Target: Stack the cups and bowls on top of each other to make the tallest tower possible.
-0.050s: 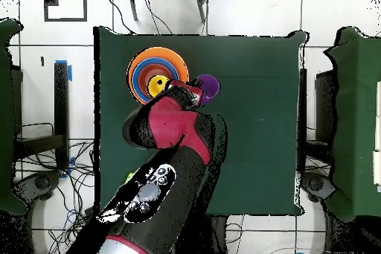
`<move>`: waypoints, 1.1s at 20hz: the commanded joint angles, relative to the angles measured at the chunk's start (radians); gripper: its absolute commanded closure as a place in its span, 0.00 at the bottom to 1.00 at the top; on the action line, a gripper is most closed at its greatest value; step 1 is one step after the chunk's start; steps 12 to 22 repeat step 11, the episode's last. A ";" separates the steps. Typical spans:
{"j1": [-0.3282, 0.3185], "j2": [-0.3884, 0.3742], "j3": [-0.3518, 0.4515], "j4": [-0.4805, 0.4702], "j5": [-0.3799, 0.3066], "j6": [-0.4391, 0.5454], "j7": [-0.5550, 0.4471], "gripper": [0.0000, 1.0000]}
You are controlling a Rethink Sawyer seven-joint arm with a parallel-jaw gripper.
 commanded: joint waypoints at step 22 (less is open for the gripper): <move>0.020 -0.047 0.067 -0.093 0.030 0.221 0.104 1.00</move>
